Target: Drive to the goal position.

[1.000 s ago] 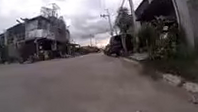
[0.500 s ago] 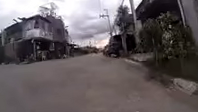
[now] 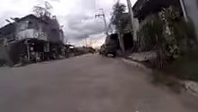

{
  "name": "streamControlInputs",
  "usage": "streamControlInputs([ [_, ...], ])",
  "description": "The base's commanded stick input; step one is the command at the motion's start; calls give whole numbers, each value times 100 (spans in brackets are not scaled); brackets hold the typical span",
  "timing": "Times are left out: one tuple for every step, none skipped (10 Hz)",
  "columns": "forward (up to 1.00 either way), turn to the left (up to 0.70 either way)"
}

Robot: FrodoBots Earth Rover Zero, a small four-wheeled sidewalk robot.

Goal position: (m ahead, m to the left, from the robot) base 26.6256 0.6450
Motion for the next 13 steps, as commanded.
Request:
streamControlInputs([
  [70,-5],
  [70,9],
  [70,9],
  [70,0],
  [70,0],
  [70,8],
  [70,-13],
  [70,-31],
  [70,-17],
  [70,18],
  [70,16],
  [70,5],
  [70,1],
])
